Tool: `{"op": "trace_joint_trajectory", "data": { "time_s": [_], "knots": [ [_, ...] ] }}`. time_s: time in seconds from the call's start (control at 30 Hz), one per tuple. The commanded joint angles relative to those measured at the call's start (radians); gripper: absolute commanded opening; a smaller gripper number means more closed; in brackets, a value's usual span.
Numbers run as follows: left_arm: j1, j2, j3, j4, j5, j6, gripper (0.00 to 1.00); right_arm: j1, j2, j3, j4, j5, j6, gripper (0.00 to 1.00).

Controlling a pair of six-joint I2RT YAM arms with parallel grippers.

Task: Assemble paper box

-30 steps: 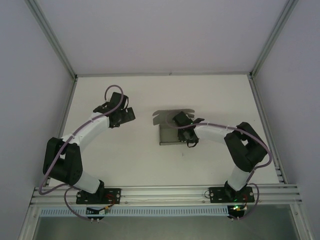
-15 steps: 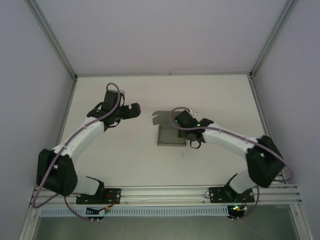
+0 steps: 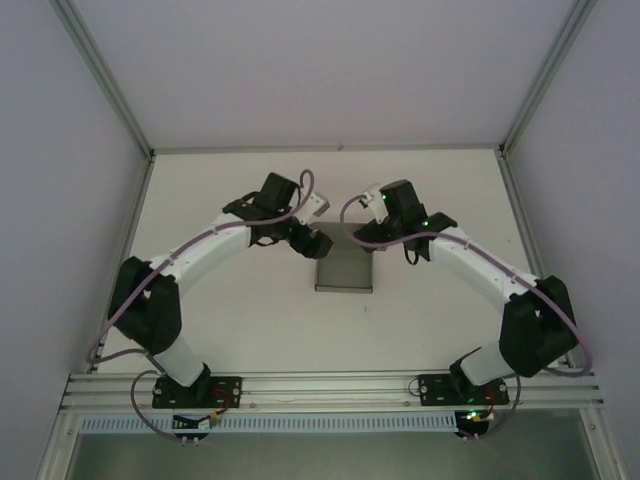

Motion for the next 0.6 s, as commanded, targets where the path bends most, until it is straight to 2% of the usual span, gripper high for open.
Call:
{"op": "trace_joint_trajectory", "data": {
  "time_s": [0.0,0.07,0.17,0.33,0.37,0.47,0.57],
  "knots": [
    [0.004,0.041,0.06,-0.092,-0.048,0.073,0.78,-0.047,0.062,0.064,-0.062,-0.182,-0.117,0.86],
    [-0.005,0.053,0.065,-0.094,-0.076,0.08,0.74,-0.065,0.096,0.104,-0.128,-0.183,-0.103,0.76],
    [-0.018,0.053,0.064,-0.09,-0.114,0.085,0.62,-0.068,0.117,0.106,-0.146,-0.176,-0.112,0.61],
    [-0.035,0.059,0.066,-0.082,-0.177,0.066,0.33,-0.068,0.137,0.105,-0.172,-0.177,-0.094,0.44],
    [-0.039,0.061,0.069,-0.082,-0.184,0.061,0.25,-0.068,0.138,0.108,-0.18,-0.173,-0.083,0.41],
    [-0.049,0.063,0.071,-0.074,-0.211,0.042,0.1,-0.068,0.142,0.112,-0.198,-0.145,-0.063,0.37],
    [-0.057,0.057,0.064,-0.061,-0.228,0.02,0.06,-0.068,0.137,0.107,-0.207,-0.095,-0.051,0.38]
  ]
}}
